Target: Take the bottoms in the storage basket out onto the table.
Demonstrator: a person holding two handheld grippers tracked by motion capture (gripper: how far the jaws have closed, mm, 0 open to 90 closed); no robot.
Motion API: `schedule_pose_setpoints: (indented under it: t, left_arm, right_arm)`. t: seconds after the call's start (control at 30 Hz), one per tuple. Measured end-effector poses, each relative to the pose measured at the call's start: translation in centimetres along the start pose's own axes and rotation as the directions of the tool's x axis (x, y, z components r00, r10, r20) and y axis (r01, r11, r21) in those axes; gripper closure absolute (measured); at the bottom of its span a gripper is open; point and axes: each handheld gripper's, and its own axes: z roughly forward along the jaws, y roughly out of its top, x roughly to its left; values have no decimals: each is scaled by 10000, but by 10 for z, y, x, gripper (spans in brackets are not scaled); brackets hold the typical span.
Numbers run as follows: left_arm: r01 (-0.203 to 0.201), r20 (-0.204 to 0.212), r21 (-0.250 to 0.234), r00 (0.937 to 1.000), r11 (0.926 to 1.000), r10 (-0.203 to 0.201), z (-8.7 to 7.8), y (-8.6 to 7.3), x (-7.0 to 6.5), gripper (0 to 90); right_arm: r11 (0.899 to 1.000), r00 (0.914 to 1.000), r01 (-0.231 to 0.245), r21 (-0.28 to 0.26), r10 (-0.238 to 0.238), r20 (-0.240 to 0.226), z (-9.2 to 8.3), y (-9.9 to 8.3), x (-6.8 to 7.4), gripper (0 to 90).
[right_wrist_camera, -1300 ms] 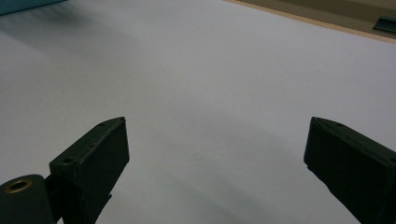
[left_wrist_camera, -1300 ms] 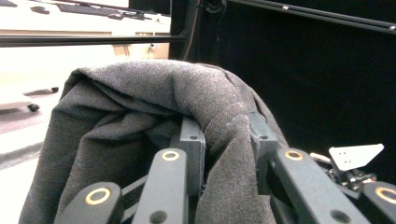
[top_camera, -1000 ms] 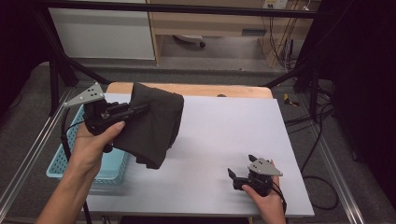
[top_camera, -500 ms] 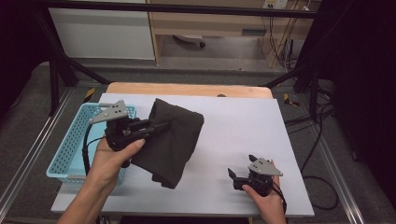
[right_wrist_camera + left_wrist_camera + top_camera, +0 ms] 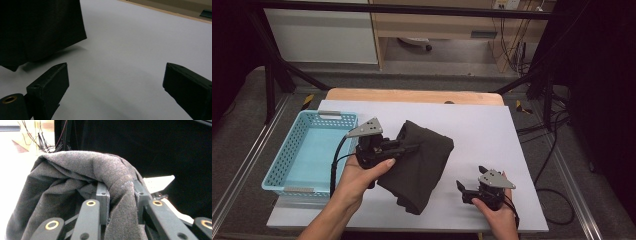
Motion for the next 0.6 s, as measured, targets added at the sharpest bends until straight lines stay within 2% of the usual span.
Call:
schedule_pose_setpoints:
  t: [0.6]
  left_arm:
    - [344,-845,132,9959,9993,-332,21,3,25,716]
  right_arm:
    - [10000,10000,61,37,-61,-34,1,1,2,71]
